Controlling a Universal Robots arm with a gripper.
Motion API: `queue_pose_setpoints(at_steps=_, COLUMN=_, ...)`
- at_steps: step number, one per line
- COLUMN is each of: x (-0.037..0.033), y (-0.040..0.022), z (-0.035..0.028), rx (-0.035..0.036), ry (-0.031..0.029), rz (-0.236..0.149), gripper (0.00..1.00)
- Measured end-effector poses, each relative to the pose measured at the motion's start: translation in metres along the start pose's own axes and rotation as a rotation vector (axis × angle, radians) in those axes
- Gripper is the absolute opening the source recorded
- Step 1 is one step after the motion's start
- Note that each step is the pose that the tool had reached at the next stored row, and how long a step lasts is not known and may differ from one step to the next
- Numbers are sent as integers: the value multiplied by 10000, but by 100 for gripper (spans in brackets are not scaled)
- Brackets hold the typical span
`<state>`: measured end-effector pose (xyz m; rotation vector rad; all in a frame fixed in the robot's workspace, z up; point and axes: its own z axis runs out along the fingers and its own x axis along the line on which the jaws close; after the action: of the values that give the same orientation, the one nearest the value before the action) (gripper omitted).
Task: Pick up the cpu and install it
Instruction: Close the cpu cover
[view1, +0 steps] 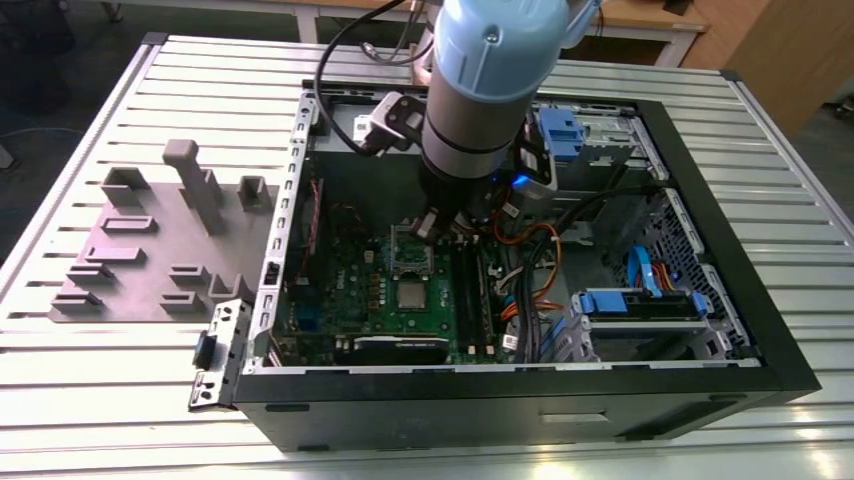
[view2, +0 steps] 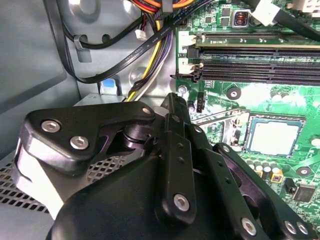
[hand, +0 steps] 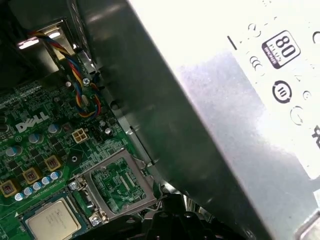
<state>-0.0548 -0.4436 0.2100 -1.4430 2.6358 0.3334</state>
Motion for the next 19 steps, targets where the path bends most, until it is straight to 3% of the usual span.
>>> queue_pose_setpoints(at_steps=19, x=-4, y=34, z=-83, rx=77, ry=120, rz=0, gripper=11)
